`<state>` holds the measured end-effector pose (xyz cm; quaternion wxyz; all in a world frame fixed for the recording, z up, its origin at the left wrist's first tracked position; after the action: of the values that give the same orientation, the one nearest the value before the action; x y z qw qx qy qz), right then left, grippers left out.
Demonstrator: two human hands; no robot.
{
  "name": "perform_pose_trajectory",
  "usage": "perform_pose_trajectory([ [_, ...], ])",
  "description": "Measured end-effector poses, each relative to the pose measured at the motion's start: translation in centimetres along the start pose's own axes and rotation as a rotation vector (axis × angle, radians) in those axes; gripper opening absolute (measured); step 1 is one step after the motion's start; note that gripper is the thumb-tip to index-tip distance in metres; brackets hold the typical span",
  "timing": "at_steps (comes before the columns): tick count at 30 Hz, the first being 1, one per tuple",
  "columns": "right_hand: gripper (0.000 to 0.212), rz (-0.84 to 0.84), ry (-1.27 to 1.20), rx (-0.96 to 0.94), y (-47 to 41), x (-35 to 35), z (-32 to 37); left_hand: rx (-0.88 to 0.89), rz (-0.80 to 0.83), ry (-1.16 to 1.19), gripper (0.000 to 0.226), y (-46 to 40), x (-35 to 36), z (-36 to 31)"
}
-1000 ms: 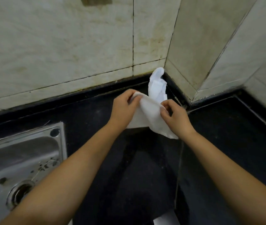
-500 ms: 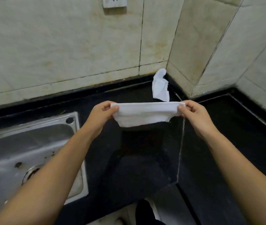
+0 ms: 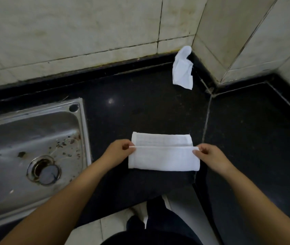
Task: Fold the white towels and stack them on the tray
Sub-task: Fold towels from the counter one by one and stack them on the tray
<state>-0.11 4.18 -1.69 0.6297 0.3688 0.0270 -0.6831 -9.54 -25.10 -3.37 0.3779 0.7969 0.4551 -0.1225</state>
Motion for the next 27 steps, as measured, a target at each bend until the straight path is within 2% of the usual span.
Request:
perform_pose_trajectory([
  [3,0.033,-0.103,0.121,0.025,-3.3,-0.9,1.2,0.025,-0.143,-0.018,0.014,-2.7,-1.1,-2.3],
  [5,0.031,-0.113,0.219,0.040,-5.1,-0.7,1.4,0.038,-0.222,-0.123,0.013,-4.3,-1.2,-2.9],
  [8,0.008,-0.108,0.470,0.041,-6.4,0.3,1.7,0.009,-0.295,-0.326,0.014,-5.3,-0.4,-2.6],
  [10,0.029,-0.139,0.664,-0.045,-6.9,0.8,2.8,-0.047,-0.369,-0.325,0.030,-4.6,0.0,-1.6],
  [12,0.043,-0.152,0.741,-0.198,-7.8,2.0,5.5,-0.084,-0.412,-0.307,0.049,-3.1,0.4,-0.5],
  [14,0.044,-0.026,0.727,-0.300,-9.1,4.9,8.3,-0.106,-0.410,-0.379,0.062,-1.5,1.3,0.5],
  [17,0.043,0.180,0.742,-0.391,-10.1,10.8,11.4,-0.145,-0.429,-0.470,0.068,0.1,2.4,1.7],
  [20,0.039,0.245,0.851,-0.415,-10.5,14.5,12.7,-0.154,-0.433,-0.500,0.061,0.5,2.8,2.0],
  [23,0.030,0.330,0.868,-0.337,-10.9,15.1,12.5,-0.138,-0.393,-0.491,0.039,0.6,2.9,1.9],
  [25,0.021,0.388,0.665,-0.257,-10.8,13.7,12.6,-0.116,-0.340,-0.390,0.022,0.2,2.4,1.3],
  [27,0.011,0.363,0.423,-0.273,-10.8,10.9,13.8,-0.093,-0.287,-0.129,0.009,-0.5,1.0,0.0],
])
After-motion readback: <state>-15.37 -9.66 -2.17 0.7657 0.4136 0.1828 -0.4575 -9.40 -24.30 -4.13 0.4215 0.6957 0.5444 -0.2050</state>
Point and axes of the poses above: each hand's wrist, its own y-axis away from the middle knuckle, its own x-axis out of the palm, z = x × y, the point moved 6 cm from there along -y, towards the middle knuckle, and after that the axes turned 3 degrees about -x, right-handed, at the moved point
